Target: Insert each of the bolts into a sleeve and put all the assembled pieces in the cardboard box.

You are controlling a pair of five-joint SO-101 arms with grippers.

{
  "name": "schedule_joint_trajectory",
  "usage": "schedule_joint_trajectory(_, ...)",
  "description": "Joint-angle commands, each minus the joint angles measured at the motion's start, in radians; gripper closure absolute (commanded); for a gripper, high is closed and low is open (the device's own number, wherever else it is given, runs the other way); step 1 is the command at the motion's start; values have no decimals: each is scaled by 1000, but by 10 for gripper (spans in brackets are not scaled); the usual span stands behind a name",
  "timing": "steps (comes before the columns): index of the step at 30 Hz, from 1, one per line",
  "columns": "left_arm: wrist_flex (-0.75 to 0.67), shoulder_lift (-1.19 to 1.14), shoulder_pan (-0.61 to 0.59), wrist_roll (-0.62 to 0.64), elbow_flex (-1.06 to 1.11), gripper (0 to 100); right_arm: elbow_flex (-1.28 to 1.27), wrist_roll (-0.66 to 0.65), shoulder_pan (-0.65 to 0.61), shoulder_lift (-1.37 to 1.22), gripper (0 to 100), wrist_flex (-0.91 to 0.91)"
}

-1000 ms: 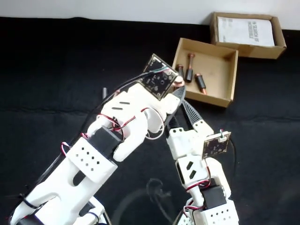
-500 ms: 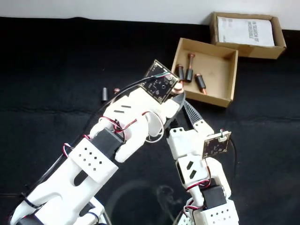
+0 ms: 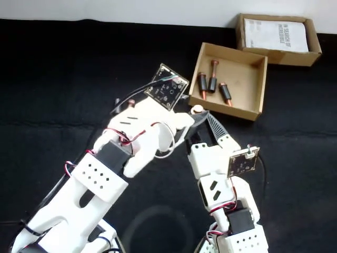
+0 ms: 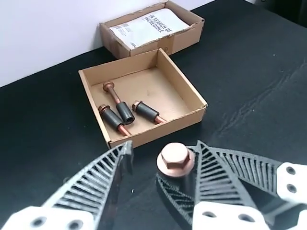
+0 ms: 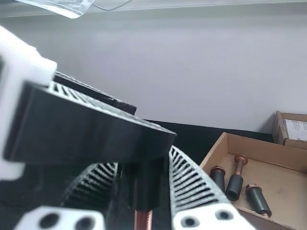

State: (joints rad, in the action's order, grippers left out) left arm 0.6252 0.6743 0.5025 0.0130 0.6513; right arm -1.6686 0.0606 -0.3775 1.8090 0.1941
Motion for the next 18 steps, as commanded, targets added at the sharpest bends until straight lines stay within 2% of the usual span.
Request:
schedule_joint_trajectory(1,20,53,-71,0,-58,805,-15,3,15,18,991,-18)
schedule_joint_trajectory(4,32,136,-64,0,-51,825,-45,3,15,18,991,-16)
schedule_joint_trajectory(7,40,222,-38,0,-51,892,-73,3,15,19,991,-16)
schedule_joint_trajectory(12,135,389,2,0,-51,991,-74,3,15,19,991,-16)
schedule_joint_trajectory(18,255,568,-30,0,-48,991,-70,3,76,19,991,-16)
